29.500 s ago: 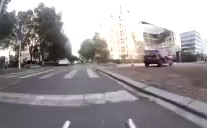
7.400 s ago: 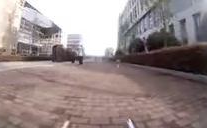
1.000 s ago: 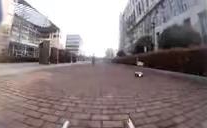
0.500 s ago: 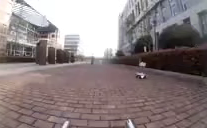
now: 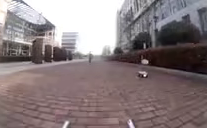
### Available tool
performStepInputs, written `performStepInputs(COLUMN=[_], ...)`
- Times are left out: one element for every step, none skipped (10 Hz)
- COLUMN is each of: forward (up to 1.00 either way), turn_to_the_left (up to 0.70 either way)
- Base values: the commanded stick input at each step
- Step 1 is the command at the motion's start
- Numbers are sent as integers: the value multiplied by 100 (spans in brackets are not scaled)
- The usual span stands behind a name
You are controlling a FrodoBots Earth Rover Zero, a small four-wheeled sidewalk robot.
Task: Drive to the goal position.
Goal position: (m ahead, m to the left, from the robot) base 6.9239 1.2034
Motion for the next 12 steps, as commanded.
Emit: performStepInputs(forward=[70,70,70,70,70,70,70,70,70,70,70,70], turn_to_the_left=[0,0,0,0,0,0,0,0,-1,-1,-1,-1])
